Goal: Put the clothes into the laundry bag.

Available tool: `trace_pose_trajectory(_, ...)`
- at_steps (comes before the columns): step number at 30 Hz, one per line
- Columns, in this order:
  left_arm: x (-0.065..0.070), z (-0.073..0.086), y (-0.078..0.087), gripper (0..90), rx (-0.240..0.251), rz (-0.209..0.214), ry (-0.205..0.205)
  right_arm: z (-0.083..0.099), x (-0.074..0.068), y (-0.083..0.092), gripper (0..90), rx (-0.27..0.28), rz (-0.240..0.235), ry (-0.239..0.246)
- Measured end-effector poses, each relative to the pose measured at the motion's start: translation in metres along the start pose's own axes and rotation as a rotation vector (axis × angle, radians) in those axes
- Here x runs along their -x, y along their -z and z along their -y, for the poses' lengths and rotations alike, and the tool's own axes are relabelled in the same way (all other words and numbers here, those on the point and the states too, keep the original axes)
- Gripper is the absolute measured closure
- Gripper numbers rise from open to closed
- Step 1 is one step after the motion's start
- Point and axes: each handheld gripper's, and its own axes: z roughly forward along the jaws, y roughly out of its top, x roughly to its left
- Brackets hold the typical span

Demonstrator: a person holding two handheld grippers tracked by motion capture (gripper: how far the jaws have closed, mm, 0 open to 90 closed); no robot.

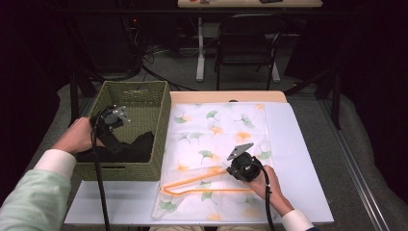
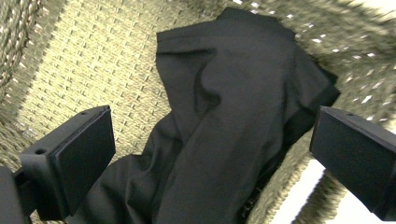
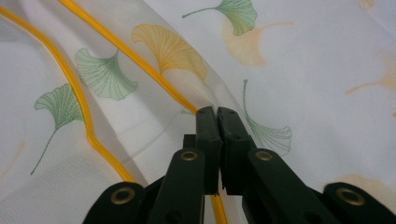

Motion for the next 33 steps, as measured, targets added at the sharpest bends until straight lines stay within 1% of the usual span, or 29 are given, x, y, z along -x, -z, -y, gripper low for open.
trace_pose_trajectory(1,0.000,0.000,0.000,0.0,0.000,0.000,0.000,0.000,0.000,0.000,88.0,0.000,0.000,0.000)
trace_pose_trajectory(2,-0.011,0.004,-0.014,0.0,-0.012,0.023,0.006,0.000,0.000,0.000,88.0,0.000,0.000,0.000)
trace_pose_trajectory(3,-0.011,0.004,-0.014,0.0,-0.012,0.023,0.006,0.000,0.000,0.000,88.0,0.000,0.000,0.000)
trace_pose_trajectory(4,-0.011,0.004,-0.014,0.0,-0.012,0.023,0.006,-0.002,0.000,-0.002,88.0,-0.006,0.008,0.011)
trace_pose_trajectory(5,-0.013,0.004,-0.023,0.0,-0.041,0.044,-0.005,-0.002,0.000,-0.002,88.0,-0.006,0.008,0.011)
trace_pose_trajectory(7,-0.013,0.006,-0.029,0.0,-0.057,0.057,-0.001,-0.001,-0.001,-0.003,88.0,-0.013,0.006,0.012)
trace_pose_trajectory(9,-0.013,0.008,-0.035,0.0,-0.076,0.077,-0.007,-0.001,-0.001,-0.002,88.0,-0.012,0.012,0.018)
trace_pose_trajectory(10,-0.013,0.008,-0.038,0.0,-0.090,0.078,-0.014,-0.001,-0.001,-0.001,88.0,-0.010,0.014,0.018)
trace_pose_trajectory(11,-0.012,0.009,-0.041,0.0,-0.104,0.064,-0.020,-0.001,-0.001,-0.001,88.0,-0.006,0.016,0.018)
trace_pose_trajectory(13,-0.012,0.010,-0.046,2.0,-0.134,0.071,-0.030,-0.001,-0.001,0.000,88.0,-0.003,0.017,0.015)
trace_pose_trajectory(14,-0.011,0.011,-0.048,3.4,-0.140,0.078,-0.033,-0.001,-0.001,0.000,88.0,-0.003,0.017,0.016)
trace_pose_trajectory(15,-0.011,0.012,-0.050,5.0,-0.145,0.093,-0.039,-0.001,-0.001,0.000,88.0,-0.005,0.018,0.018)
trace_pose_trajectory(16,-0.011,0.013,-0.052,9.2,-0.154,0.100,-0.045,-0.001,-0.001,0.000,88.0,-0.004,0.019,0.014)
trace_pose_trajectory(17,-0.011,0.014,-0.055,12.5,-0.148,0.112,-0.048,-0.001,-0.001,0.000,88.0,-0.005,0.016,0.017)
trace_pose_trajectory(18,-0.011,0.015,-0.057,13.7,-0.139,0.132,-0.048,-0.001,-0.001,0.001,88.0,-0.003,0.016,0.021)
trace_pose_trajectory(19,-0.011,0.015,-0.059,15.3,-0.148,0.143,-0.045,-0.001,-0.001,0.001,88.0,-0.002,0.015,0.018)
trace_pose_trajectory(20,-0.012,0.015,-0.060,16.2,-0.153,0.149,-0.045,-0.001,0.000,0.001,88.0,-0.004,0.015,0.016)
trace_pose_trajectory(21,-0.012,0.016,-0.062,18.9,-0.147,0.156,-0.047,-0.001,0.000,0.002,88.0,-0.001,0.021,0.018)
trace_pose_trajectory(23,-0.011,0.017,-0.066,25.1,-0.151,0.176,-0.052,-0.001,0.001,0.003,88.0,0.004,0.020,0.017)
trace_pose_trajectory(25,-0.010,0.018,-0.072,30.1,-0.167,0.187,-0.058,-0.002,0.002,0.005,88.0,0.006,0.025,0.016)
trace_pose_trajectory(26,-0.008,0.019,-0.075,32.8,-0.162,0.192,-0.064,-0.002,0.002,0.005,88.0,0.006,0.026,0.018)
trace_pose_trajectory(27,-0.008,0.019,-0.076,39.0,-0.167,0.202,-0.073,-0.001,0.002,0.005,88.0,0.005,0.026,0.018)
trace_pose_trajectory(29,-0.008,0.021,-0.078,49.5,-0.145,0.197,-0.069,-0.001,0.002,0.004,88.0,0.005,0.028,0.012)
trace_pose_trajectory(30,-0.008,0.021,-0.078,54.4,-0.138,0.187,-0.064,-0.001,0.002,0.005,88.0,0.006,0.029,0.013)
trace_pose_trajectory(31,-0.009,0.021,-0.076,57.6,-0.131,0.167,-0.067,-0.001,0.002,0.004,88.0,0.005,0.028,0.011)
trace_pose_trajectory(32,-0.010,0.022,-0.075,59.6,-0.122,0.157,-0.049,-0.001,0.002,0.004,88.0,0.005,0.028,0.010)
trace_pose_trajectory(33,-0.012,0.023,-0.075,60.4,-0.103,0.146,-0.028,-0.001,0.002,0.004,88.0,0.006,0.026,0.005)
